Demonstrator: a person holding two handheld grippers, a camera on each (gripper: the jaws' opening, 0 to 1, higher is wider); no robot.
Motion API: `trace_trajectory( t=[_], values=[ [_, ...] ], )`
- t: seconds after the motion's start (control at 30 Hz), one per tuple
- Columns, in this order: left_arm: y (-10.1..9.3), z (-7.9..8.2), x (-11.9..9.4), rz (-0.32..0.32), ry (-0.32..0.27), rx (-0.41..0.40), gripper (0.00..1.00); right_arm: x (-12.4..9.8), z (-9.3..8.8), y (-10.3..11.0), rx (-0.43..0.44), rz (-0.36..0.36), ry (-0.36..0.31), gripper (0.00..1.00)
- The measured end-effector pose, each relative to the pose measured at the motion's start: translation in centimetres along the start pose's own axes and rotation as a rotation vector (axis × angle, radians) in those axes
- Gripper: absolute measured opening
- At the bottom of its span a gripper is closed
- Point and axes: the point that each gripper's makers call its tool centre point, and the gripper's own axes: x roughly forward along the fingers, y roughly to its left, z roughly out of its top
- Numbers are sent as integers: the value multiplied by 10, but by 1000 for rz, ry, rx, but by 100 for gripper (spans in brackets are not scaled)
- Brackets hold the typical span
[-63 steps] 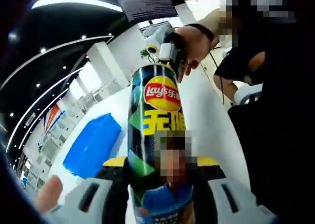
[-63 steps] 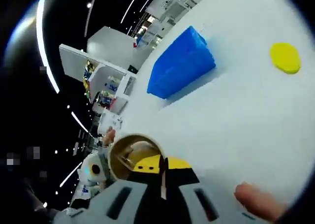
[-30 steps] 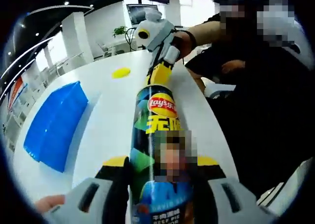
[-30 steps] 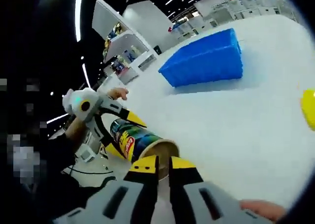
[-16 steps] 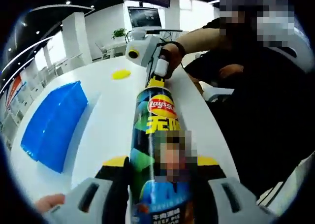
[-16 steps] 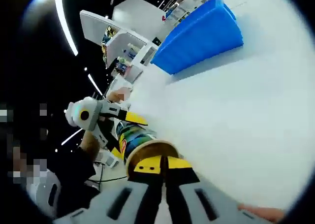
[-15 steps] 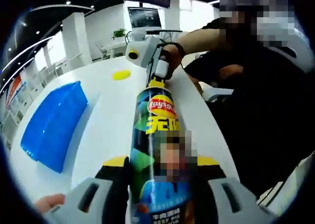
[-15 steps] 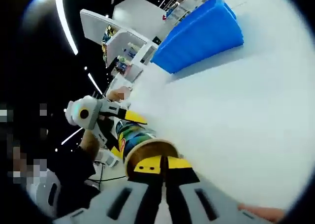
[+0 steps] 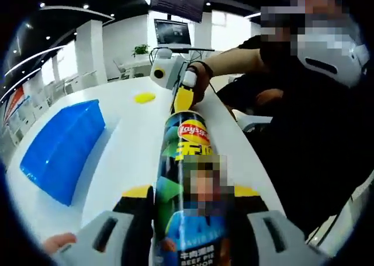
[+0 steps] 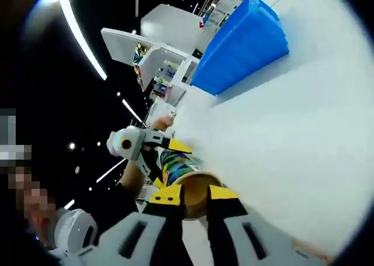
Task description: Open the lid of the chip container on the table, take out the chips, place them into the box in front of the container, and close the lid
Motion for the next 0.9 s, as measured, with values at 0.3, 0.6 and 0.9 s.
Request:
trace_trajectory(
  t=[0.3, 0.6, 0.9],
  values=[
    [0, 0, 0, -5, -10, -3, 51, 0, -11, 2, 0, 15, 79, 21],
    [-2, -1, 1, 3, 13, 12, 51, 16, -22, 6, -42, 60, 141, 10],
    [-1, -2, 1, 4, 29, 12, 51, 10, -22, 8, -73, -31, 79, 0]
  ],
)
